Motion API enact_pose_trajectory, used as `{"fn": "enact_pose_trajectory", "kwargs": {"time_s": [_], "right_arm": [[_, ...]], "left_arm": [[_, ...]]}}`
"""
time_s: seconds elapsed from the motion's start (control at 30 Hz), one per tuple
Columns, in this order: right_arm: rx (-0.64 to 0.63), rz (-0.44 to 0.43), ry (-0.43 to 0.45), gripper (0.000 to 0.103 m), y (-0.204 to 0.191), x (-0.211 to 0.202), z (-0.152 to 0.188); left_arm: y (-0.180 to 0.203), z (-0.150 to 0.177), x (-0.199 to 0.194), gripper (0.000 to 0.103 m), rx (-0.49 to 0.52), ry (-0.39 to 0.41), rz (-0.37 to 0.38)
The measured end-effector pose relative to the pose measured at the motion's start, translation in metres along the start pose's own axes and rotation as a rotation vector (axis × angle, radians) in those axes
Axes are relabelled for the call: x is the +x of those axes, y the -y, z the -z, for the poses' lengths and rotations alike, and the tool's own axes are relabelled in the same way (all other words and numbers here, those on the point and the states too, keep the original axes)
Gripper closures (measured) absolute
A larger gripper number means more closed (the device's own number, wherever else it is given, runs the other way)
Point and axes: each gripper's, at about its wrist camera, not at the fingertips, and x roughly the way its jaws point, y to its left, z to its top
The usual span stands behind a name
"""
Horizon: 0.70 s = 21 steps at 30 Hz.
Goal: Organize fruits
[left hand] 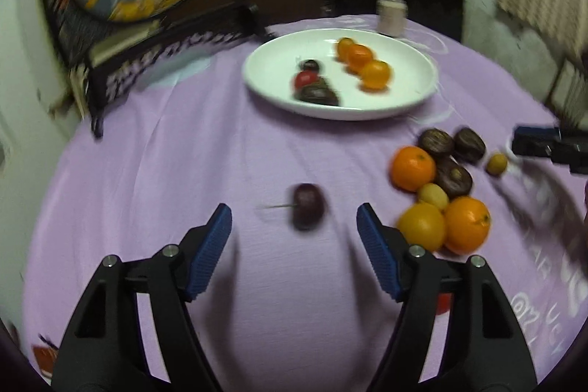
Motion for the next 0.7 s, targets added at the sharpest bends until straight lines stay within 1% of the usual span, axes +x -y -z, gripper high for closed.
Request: {"fn": "enact_pose_trajectory", "kwargs": {"time_s": [0.07, 0.17, 0.27, 0.33, 0.37, 0.4, 0.43, 0.47, 0.5, 0.53, 0.57, 0.6, 0.63, 0.7], "right_arm": [[-0.023, 0.009, -0.02, 0.049, -0.004, 0.005, 0.003], [-0.052, 0.022, -0.035, 0.049, -0.01, 0.009, 0.005], [-0.079, 0.049, -0.049, 0.049, -0.015, 0.016, 0.009], [-0.094, 0.067, -0.053, 0.051, -0.017, 0.02, 0.01], [-0.101, 0.072, -0.059, 0.06, -0.018, 0.023, 0.011], [-0.105, 0.073, -0.067, 0.065, -0.018, 0.024, 0.011], [-0.108, 0.072, -0.075, 0.071, -0.018, 0.026, 0.012], [-0.113, 0.077, -0.077, 0.074, -0.019, 0.028, 0.012], [-0.118, 0.083, -0.074, 0.075, -0.019, 0.028, 0.012], [-0.119, 0.082, -0.073, 0.077, -0.019, 0.028, 0.012], [-0.117, 0.077, -0.071, 0.078, -0.018, 0.027, 0.012], [-0.112, 0.07, -0.068, 0.078, -0.017, 0.026, 0.011], [-0.11, 0.067, -0.062, 0.078, -0.017, 0.024, 0.011], [-0.104, 0.065, -0.041, 0.078, -0.016, 0.019, 0.009]], "left_arm": [[0.009, 0.0, 0.006, 0.032, 0.032, -0.009, -0.014], [0.007, -0.002, 0.023, 0.033, 0.019, -0.047, -0.022], [0.006, -0.004, 0.032, 0.043, 0.004, -0.071, 0.005], [0.006, -0.006, 0.034, 0.046, 0.003, -0.073, 0.01], [0.006, -0.006, 0.034, 0.051, 0.003, -0.071, 0.013], [0.005, -0.006, 0.033, 0.058, 0.0, -0.067, 0.022], [0.004, -0.006, 0.033, 0.062, -0.006, -0.066, 0.03], [0.003, -0.007, 0.033, 0.073, -0.013, -0.067, 0.04], [0.0, -0.006, 0.035, 0.084, -0.03, -0.082, 0.076], [0.0, -0.006, 0.037, 0.084, -0.042, -0.091, 0.093], [-0.001, -0.005, 0.037, 0.085, -0.045, -0.09, 0.093], [0.0, -0.006, 0.036, 0.09, -0.046, -0.087, 0.093], [-0.001, -0.006, 0.033, 0.091, -0.05, -0.08, 0.094], [-0.002, -0.007, 0.029, 0.091, -0.06, -0.065, 0.102]]}}
